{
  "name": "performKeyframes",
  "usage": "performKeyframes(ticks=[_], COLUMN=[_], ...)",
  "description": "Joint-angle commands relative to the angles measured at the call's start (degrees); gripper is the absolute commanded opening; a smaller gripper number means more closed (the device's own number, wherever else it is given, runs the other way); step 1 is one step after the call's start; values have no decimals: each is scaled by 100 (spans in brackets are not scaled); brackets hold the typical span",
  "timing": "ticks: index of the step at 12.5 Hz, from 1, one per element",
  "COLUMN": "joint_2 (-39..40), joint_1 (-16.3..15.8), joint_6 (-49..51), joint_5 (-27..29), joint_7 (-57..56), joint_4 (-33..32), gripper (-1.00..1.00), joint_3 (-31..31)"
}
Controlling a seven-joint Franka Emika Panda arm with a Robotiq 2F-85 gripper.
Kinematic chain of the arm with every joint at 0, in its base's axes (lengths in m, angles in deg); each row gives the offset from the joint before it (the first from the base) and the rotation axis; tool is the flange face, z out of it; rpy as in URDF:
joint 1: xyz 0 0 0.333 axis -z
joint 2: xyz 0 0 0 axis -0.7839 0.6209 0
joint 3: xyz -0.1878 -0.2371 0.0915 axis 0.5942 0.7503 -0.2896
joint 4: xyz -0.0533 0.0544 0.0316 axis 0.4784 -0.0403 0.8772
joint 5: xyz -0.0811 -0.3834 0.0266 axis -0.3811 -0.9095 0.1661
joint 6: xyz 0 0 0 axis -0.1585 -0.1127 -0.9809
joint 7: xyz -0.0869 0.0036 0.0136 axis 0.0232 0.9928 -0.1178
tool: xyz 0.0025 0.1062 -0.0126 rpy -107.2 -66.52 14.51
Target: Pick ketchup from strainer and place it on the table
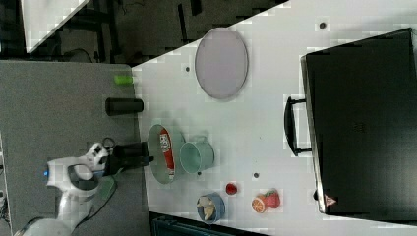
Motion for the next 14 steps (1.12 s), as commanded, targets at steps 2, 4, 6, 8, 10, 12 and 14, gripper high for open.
performKeyframes(ticks=[2, 4, 6, 8, 10, 12, 14], joint_2=[679, 1053, 1391, 1651, 1823, 1854, 1750], joint_1=[90, 32, -31, -126, -244, -293, -275], joint_6=[-686, -930, -1250, -1415, -1471, -1547, -1532], joint_5=[-672, -1119, -1388, -1557, -1638, -1636, -1633], joint_7=[951, 1217, 1494, 1767, 1778, 1778, 1777], joint_4=[29, 31, 56, 113, 208, 251, 233], gripper=[100, 100, 100, 100, 91, 42, 18], joint_3=[130, 225, 328, 458, 586, 655, 617])
